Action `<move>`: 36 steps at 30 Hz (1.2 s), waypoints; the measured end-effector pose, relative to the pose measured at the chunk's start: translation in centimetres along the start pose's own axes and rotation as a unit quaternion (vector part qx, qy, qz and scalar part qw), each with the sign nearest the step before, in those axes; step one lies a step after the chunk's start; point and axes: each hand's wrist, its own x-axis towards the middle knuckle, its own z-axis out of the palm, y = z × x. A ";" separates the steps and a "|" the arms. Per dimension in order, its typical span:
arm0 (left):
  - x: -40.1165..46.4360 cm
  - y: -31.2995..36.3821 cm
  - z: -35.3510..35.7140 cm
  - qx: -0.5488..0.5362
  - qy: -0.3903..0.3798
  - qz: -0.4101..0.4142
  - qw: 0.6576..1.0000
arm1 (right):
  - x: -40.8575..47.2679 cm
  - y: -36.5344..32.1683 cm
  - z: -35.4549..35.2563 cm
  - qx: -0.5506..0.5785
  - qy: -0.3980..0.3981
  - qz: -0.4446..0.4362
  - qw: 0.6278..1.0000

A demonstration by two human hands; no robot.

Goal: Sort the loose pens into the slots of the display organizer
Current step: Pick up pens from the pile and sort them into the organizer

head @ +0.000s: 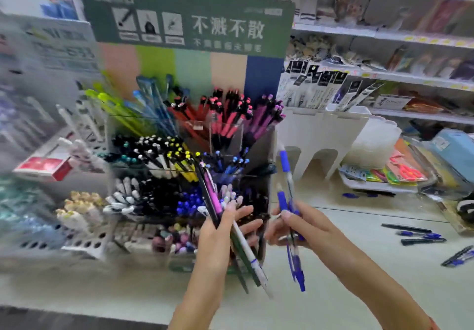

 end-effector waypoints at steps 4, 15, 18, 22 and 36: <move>-0.1 1.5 -4.7 0.030 -0.042 -0.016 0.999 | 2.4 -1.7 5.6 0.070 0.046 -0.062 0.995; 0.7 3.8 -10.6 0.105 -0.124 -0.055 0.985 | 6.5 -1.2 13.3 -0.028 0.066 -0.095 0.993; 0.6 3.5 -10.3 0.092 -0.118 -0.046 0.988 | 6.9 -0.7 13.5 -0.069 0.074 -0.078 0.992; 0.2 3.6 -10.0 0.074 -0.110 -0.022 0.991 | 6.4 0.0 13.3 -0.086 0.049 -0.039 0.994; 1.3 4.1 -13.8 -0.022 0.015 0.026 0.999 | 5.8 -1.6 8.8 -0.037 -0.097 0.049 0.993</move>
